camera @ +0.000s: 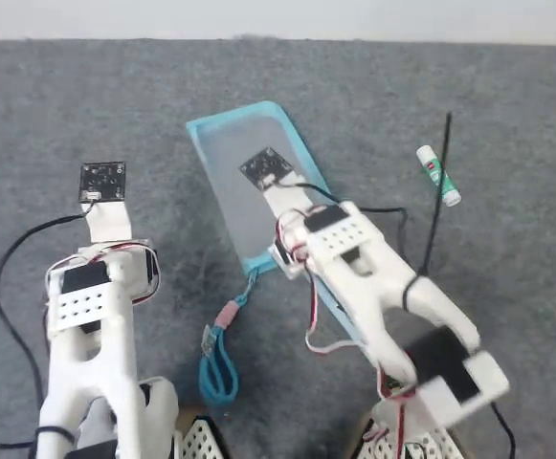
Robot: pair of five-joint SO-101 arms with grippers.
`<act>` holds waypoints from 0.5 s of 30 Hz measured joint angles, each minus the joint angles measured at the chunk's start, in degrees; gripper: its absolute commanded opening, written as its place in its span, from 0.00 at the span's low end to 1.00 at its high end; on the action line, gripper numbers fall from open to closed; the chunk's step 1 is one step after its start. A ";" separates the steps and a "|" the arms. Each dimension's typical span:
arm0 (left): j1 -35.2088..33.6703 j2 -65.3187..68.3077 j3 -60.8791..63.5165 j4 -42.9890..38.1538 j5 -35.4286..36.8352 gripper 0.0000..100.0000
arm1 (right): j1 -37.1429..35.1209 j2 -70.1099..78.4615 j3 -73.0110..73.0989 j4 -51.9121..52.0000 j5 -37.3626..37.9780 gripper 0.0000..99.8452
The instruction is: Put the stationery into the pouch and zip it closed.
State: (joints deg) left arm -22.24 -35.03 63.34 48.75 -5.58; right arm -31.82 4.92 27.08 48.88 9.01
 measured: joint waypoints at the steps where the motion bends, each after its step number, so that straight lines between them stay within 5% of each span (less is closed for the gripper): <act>1: 0.00 0.00 0.00 0.00 0.00 0.12 | 0.09 1.76 -1.41 0.00 -0.44 0.23; 15: 0.00 0.00 0.00 0.00 0.00 0.12 | 0.35 -6.77 -3.52 8.26 -11.16 0.23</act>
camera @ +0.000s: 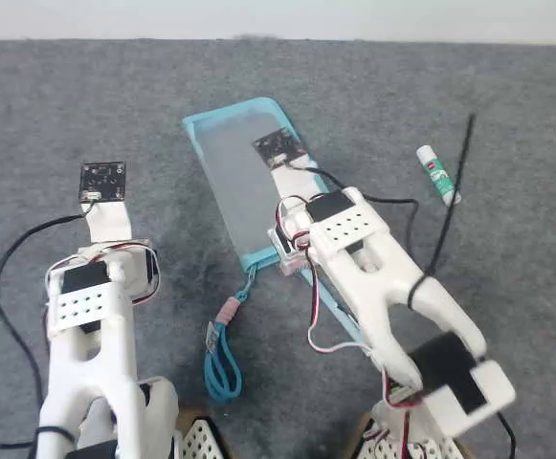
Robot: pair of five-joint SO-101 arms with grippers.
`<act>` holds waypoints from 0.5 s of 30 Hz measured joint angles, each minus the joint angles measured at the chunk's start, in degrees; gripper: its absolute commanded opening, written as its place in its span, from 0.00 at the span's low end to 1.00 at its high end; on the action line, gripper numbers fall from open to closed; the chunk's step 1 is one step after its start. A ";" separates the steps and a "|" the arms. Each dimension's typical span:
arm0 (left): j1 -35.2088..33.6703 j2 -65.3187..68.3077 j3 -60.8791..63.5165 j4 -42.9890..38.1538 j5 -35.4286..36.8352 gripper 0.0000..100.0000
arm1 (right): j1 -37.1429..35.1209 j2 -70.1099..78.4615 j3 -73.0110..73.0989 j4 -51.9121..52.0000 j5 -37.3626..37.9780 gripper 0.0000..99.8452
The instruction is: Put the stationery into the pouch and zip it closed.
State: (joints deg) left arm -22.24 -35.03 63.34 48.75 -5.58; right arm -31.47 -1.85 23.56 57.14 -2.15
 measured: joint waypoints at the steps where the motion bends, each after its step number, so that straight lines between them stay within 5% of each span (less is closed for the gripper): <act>1: 0.26 0.00 0.00 0.00 0.09 0.12 | 0.00 -0.97 0.00 0.26 -1.85 0.23; 7: 2.02 0.00 0.62 0.00 0.09 0.12 | -3.60 -1.85 0.09 0.97 -13.27 0.23; 15: 2.29 -0.09 1.14 -2.55 0.09 0.12 | -11.69 0.09 0.62 0.00 -17.41 0.23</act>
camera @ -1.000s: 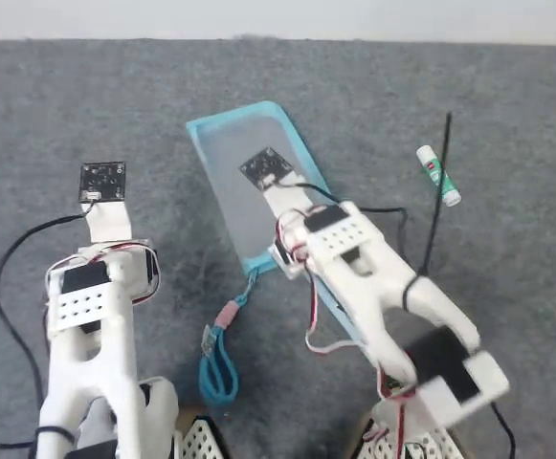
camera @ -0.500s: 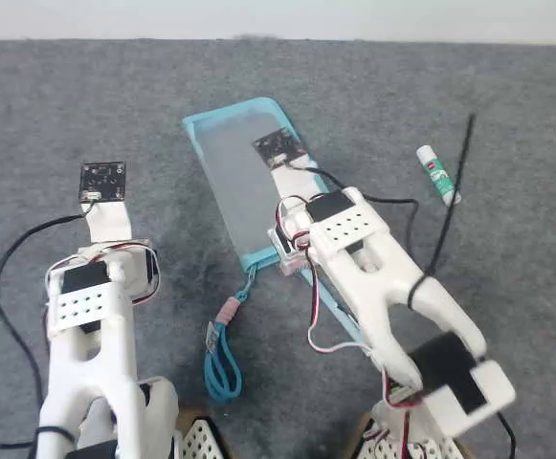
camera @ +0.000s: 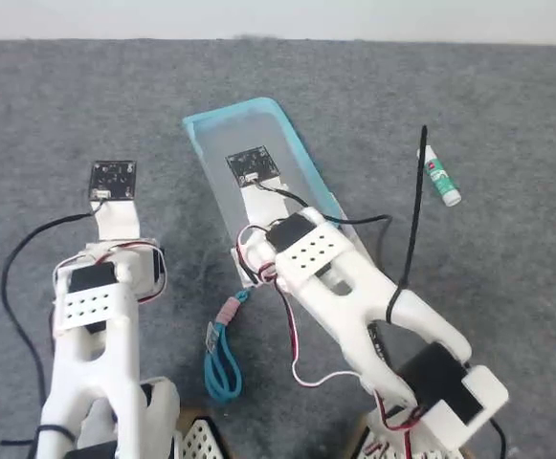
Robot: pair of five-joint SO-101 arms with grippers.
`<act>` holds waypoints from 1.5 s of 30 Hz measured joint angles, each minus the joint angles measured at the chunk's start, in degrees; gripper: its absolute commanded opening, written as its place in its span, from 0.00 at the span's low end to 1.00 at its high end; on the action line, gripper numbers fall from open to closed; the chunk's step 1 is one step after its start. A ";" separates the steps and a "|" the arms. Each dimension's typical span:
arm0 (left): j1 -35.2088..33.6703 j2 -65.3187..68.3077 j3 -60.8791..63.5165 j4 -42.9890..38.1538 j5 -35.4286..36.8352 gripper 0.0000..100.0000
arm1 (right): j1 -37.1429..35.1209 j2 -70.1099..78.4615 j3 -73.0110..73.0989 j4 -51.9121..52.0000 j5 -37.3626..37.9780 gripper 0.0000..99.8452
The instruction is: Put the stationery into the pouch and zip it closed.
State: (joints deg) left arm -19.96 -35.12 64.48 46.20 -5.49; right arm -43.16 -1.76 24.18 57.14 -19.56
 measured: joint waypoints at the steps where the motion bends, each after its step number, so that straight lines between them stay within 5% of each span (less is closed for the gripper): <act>1: -0.09 0.09 0.62 -0.88 0.00 0.12 | -0.09 0.00 0.00 -0.35 -1.41 0.23; 11: -0.26 0.09 1.14 -2.29 0.00 0.12 | -7.30 0.00 0.09 0.44 -6.95 0.23; 14: -5.01 0.09 0.97 -2.29 1.85 0.12 | -9.14 0.00 0.26 0.44 -6.95 0.23; 25: -8.53 0.09 -0.26 -2.29 3.25 0.12 | -9.49 11.96 -2.02 -3.60 -6.95 0.18; 37: -8.79 0.09 -0.26 -2.29 3.25 0.12 | 6.15 14.95 -6.68 -3.69 -3.25 0.11; 45: -8.79 0.09 -0.26 -2.29 3.25 0.12 | 10.73 14.95 -11.25 0.62 8.44 0.11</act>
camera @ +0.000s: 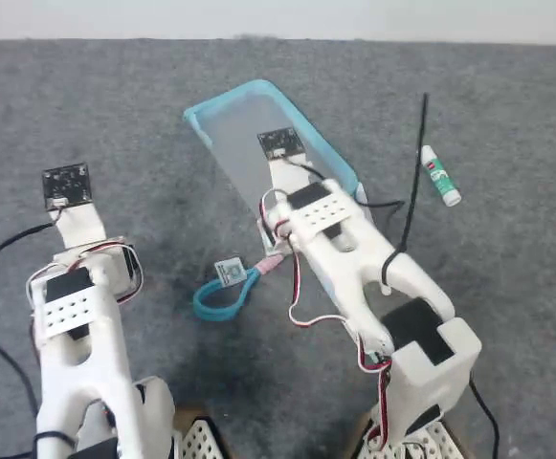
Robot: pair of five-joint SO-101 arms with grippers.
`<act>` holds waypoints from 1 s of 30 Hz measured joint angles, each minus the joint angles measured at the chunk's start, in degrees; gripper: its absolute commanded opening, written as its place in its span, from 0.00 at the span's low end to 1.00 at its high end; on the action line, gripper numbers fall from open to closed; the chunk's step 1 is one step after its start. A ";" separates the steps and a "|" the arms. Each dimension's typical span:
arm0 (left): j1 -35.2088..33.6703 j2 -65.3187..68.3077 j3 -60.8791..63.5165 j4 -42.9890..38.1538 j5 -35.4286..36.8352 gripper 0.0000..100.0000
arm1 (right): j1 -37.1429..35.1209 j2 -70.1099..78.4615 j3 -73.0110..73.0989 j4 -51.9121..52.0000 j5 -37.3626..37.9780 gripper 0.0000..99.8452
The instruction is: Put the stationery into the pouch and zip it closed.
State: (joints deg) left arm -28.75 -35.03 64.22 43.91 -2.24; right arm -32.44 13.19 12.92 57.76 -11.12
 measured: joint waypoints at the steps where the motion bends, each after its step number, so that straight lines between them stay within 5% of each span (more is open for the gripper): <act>1: 0.00 0.00 0.00 0.00 0.00 0.12 | 0.00 0.00 -0.97 1.41 0.00 0.11; 9: 0.00 0.00 0.00 0.00 0.00 0.12 | -7.03 0.00 -5.10 8.88 -17.14 0.24; 30: 0.00 0.00 0.00 0.00 0.00 0.12 | -9.05 7.38 -6.51 1.85 -33.76 0.26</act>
State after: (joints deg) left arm -28.75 -35.03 64.22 43.91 -2.24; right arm -41.49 20.57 6.42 59.60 -44.88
